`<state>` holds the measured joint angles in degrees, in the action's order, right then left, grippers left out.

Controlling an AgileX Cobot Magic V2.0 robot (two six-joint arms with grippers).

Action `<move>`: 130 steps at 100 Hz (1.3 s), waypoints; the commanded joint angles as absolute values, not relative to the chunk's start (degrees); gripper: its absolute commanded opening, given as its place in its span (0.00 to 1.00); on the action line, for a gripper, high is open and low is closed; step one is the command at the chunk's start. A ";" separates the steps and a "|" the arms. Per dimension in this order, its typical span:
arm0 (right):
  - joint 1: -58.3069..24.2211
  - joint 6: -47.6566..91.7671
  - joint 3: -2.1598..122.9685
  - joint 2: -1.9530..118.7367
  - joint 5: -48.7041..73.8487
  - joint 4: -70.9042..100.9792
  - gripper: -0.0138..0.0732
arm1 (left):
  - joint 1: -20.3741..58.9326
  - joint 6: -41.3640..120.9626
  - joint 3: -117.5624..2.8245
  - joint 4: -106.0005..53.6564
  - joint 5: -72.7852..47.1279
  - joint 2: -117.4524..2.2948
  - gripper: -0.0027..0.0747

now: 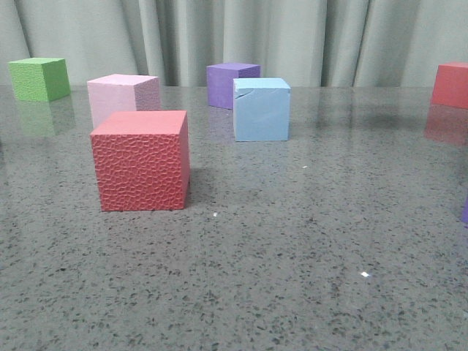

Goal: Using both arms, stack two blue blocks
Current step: 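Raise the open right gripper away from the placed cube, then lower the left gripper onto the second light blue cube and close it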

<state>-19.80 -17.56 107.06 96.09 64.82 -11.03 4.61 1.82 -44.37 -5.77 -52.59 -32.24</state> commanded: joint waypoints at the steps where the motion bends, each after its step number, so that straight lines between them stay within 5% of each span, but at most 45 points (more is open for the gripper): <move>1: -17.46 -15.01 107.25 91.88 62.52 -10.76 0.91 | 4.45 1.28 -46.31 -6.60 -49.05 -32.84 0.90; 55: -6.19 -13.49 74.97 69.53 52.08 -8.66 0.91 | 4.45 1.28 -46.31 -6.60 -49.05 -32.84 0.90; 130: -5.86 -10.99 49.08 38.82 49.68 -9.45 0.91 | 4.45 1.28 -46.31 -6.60 -49.05 -32.84 0.90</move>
<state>-6.28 -11.64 48.37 40.62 53.34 -8.19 4.61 1.82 -44.37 -5.77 -52.59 -32.24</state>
